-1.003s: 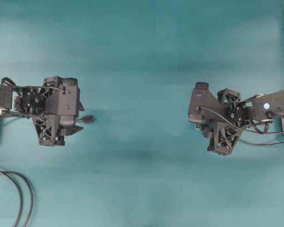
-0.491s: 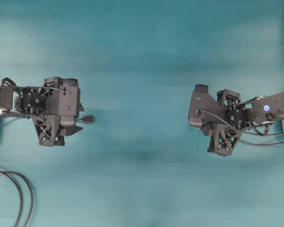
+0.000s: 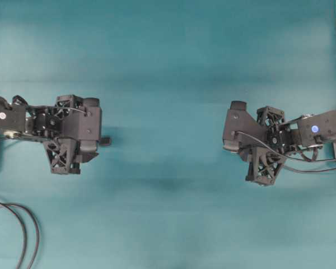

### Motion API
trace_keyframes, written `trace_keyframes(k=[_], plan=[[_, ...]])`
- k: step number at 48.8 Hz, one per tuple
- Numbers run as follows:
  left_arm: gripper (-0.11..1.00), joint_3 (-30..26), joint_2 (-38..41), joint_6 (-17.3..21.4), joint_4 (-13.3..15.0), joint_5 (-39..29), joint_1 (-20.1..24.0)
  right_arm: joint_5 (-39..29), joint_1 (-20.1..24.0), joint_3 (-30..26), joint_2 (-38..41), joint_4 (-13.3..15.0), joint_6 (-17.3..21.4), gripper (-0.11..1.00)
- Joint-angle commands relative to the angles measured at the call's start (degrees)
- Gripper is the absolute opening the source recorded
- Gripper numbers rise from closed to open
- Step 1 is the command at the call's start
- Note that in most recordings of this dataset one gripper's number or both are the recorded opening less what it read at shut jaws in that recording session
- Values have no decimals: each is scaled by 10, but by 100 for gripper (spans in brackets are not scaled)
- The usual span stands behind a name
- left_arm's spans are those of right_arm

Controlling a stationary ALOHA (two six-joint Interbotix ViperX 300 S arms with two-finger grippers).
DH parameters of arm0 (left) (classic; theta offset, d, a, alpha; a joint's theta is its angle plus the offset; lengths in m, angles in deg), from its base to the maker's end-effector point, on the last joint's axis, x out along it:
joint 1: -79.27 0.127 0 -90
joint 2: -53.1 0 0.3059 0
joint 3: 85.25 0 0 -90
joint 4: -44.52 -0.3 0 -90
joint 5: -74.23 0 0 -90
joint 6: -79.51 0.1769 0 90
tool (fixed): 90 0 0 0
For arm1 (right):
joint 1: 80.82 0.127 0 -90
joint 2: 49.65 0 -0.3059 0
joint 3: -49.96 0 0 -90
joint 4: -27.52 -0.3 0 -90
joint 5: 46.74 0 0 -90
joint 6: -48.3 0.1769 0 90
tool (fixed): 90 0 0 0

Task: Insert the USB using both arms.
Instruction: 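Close left gripper on female USB socket, right gripper on male plug, then lift both held USB connectors off the table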

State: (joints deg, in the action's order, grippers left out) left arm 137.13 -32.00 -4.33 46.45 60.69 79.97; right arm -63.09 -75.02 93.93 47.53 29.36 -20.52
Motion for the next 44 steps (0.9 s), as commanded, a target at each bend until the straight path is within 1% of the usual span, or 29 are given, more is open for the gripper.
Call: trace_keyframes(k=[1,12,27,33,44], plan=[[72,-12,2,9,-1,4,2,0,9,-4,13,-2,1,21],[72,-18,18,5,-1,4,9,0,10,-9,13,-2,1,21],[72,-25,30,6,-1,8,38,0,19,-11,13,-2,1,21],[71,-30,40,7,-1,13,36,0,21,-11,13,-2,1,21],[63,-33,57,6,-1,11,17,0,22,-11,12,-2,1,21]])
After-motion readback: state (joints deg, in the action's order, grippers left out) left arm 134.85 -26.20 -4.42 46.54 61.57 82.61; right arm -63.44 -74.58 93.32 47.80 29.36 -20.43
